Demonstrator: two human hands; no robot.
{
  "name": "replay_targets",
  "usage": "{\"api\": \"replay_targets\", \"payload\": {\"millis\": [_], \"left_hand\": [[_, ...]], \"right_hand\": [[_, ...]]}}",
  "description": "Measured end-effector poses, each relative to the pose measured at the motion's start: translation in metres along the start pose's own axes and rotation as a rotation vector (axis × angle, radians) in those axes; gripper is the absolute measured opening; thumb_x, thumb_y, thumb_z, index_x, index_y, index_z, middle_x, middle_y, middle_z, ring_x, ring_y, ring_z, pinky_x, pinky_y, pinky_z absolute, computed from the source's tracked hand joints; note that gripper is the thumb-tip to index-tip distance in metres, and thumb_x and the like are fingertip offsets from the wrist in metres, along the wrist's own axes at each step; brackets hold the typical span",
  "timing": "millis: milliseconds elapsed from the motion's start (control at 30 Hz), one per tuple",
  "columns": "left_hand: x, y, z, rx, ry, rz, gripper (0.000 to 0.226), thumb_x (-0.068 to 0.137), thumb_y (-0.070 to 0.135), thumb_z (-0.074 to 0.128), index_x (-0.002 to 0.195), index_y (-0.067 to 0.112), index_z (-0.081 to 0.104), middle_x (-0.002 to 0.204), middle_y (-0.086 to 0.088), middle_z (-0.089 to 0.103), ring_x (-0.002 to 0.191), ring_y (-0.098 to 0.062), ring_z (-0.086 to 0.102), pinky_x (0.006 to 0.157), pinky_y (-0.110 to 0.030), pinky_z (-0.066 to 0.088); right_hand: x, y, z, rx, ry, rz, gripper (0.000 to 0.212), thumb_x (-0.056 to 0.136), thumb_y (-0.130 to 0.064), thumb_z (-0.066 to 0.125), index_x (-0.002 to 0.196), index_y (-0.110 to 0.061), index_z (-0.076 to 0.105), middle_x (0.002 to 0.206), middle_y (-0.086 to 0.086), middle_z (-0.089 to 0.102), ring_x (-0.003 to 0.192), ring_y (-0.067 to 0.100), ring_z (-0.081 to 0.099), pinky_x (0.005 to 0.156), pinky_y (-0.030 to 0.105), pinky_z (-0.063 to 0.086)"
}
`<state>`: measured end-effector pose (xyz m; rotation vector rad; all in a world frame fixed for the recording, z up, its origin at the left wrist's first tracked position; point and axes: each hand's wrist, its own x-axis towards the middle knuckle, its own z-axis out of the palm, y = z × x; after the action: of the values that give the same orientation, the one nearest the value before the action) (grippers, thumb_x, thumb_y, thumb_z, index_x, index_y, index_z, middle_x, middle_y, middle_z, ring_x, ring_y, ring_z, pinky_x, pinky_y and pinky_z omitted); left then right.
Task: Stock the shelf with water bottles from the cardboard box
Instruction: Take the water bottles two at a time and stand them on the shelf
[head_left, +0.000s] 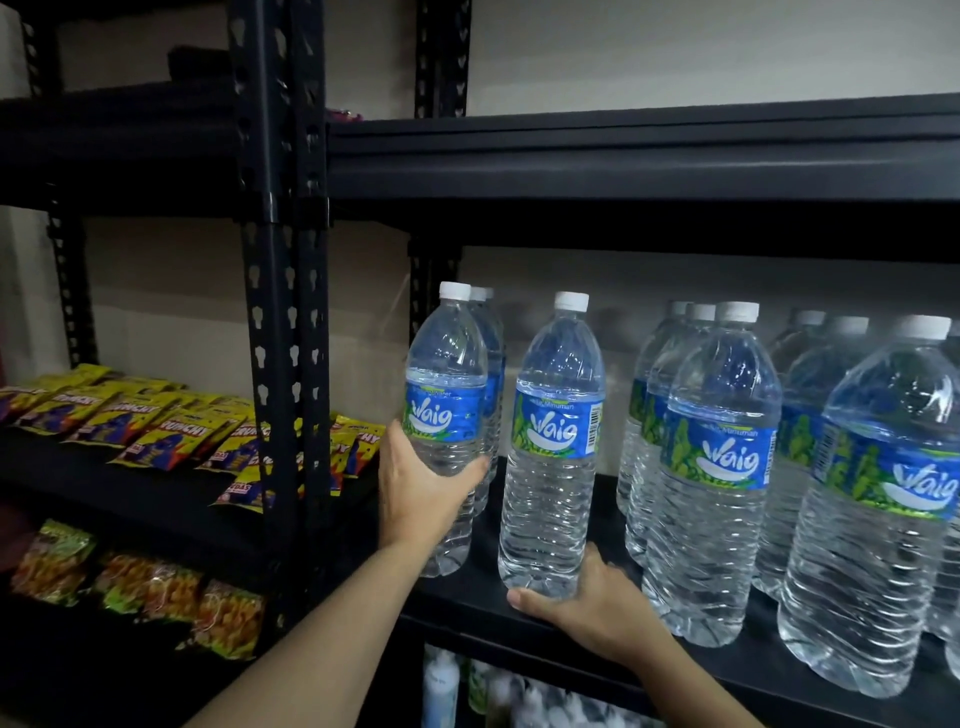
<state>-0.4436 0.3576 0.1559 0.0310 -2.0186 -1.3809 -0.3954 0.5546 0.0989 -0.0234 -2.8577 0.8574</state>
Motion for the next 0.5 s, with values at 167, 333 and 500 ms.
{"api": "replay_targets", "payload": {"millis": [167,333,500], "left_hand": [[-0.015,-0.024,-0.007,-0.082,-0.112,-0.093,0.092,0.057,0.035,0.092,0.133,0.026,0.042,0.115,0.011,0.054,0.108,-0.009,0.054,0.09,-0.021,0.038],[-0.015,-0.037,-0.004,-0.097,-0.174,-0.217,0.091,0.044,0.044,0.093,0.122,0.033,0.047,0.11,0.012,0.066,0.098,-0.008,0.064,0.088,-0.027,0.049],[-0.016,-0.044,-0.003,-0.038,-0.236,-0.237,0.084,0.048,0.034,0.094,0.116,0.033,0.045,0.101,0.014,0.064,0.094,-0.009,0.062,0.082,-0.022,0.043]], "right_hand": [[-0.001,-0.002,0.0,0.008,0.007,-0.003,0.103,0.053,-0.088,0.064,0.131,-0.025,0.043,0.132,-0.002,0.06,0.123,0.019,0.056,0.1,0.029,0.045],[-0.001,-0.002,-0.001,0.003,0.0,0.006,0.097,0.061,-0.082,0.068,0.132,-0.021,0.042,0.134,0.001,0.058,0.127,0.021,0.053,0.101,0.028,0.043],[0.003,0.0,0.002,-0.003,-0.016,0.016,0.11,0.05,-0.091,0.06,0.133,-0.021,0.042,0.135,0.002,0.058,0.126,0.023,0.053,0.103,0.032,0.043]]}}
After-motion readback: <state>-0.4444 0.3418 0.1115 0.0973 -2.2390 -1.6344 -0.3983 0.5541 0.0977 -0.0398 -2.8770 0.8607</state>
